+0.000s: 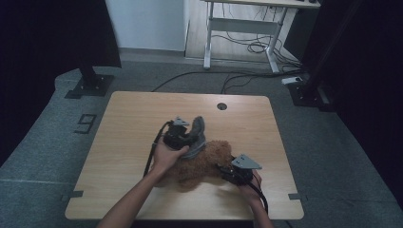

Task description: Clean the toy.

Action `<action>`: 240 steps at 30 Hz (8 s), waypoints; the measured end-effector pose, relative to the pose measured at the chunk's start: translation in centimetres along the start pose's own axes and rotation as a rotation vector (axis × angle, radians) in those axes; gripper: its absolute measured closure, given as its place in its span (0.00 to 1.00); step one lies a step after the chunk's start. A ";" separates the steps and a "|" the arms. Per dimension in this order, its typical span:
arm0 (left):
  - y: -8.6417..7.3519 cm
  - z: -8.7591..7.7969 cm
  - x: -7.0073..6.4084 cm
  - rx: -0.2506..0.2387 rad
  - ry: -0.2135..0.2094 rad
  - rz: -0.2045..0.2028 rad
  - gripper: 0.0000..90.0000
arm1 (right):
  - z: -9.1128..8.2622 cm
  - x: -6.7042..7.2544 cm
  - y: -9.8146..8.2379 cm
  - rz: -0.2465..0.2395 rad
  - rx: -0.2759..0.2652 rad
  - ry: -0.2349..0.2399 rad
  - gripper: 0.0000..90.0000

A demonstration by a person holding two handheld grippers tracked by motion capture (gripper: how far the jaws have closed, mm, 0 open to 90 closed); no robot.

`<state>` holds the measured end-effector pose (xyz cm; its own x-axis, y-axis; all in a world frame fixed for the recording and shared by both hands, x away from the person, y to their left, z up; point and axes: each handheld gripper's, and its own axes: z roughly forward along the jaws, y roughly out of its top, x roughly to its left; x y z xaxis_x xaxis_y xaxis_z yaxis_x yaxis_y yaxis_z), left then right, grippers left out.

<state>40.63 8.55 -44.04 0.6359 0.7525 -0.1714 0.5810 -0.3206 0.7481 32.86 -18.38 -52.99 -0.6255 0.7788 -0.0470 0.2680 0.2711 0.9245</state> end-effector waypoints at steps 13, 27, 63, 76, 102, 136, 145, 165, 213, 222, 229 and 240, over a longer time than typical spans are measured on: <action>-6.3 -3.8 8.8 0.039 0.103 -0.185 0.85 | 0.0 -0.2 -0.1 0.014 -0.007 0.004 0.48; -4.8 -6.0 6.8 -0.084 0.051 -0.144 0.85 | 0.2 -0.2 -0.1 0.020 -0.011 -0.008 0.48; -7.8 -3.3 0.7 -0.149 -0.116 -0.068 0.87 | 1.9 -3.6 5.0 0.173 0.092 0.146 0.01; -7.6 -3.7 0.5 -0.175 -0.116 -0.073 0.87 | 2.5 -2.0 4.0 0.138 0.160 0.193 0.54; -6.3 -3.7 2.2 -0.209 -0.096 -0.106 0.87 | 2.6 -1.2 3.5 -0.018 -0.160 0.045 0.56; -1.3 0.0 -3.6 -0.096 -0.152 0.003 0.85 | -0.2 0.4 0.1 -0.138 -0.128 0.025 0.55; -3.8 -3.5 1.1 -0.141 -0.099 -0.078 0.85 | -0.2 0.4 0.0 -0.136 -0.130 0.021 0.55; -2.6 -5.2 2.1 -0.178 -0.117 -0.115 0.85 | -0.4 0.2 -0.3 -0.133 -0.149 0.022 0.53; -9.6 -1.9 -2.7 -0.297 -0.054 -0.004 0.87 | 0.1 -0.4 1.7 -0.135 0.012 -0.018 0.49; -9.2 -1.7 -2.0 -0.293 -0.062 -0.004 0.87 | 0.8 -0.4 1.2 -0.122 -0.039 -0.067 0.50; -8.0 -3.8 -3.0 -0.272 -0.130 -0.015 0.86 | -0.5 -0.2 0.5 -0.069 -0.048 -0.011 0.51; 0.9 0.5 -9.9 -0.131 -0.151 0.120 0.86 | -1.2 0.0 0.0 -0.092 -0.075 -0.008 0.51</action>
<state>35.09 0.49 -41.95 0.7711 0.6155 -0.1630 0.4320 -0.3177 0.8441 31.92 -19.05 -52.55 -0.6390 0.7571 -0.1360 0.1542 0.2992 0.9416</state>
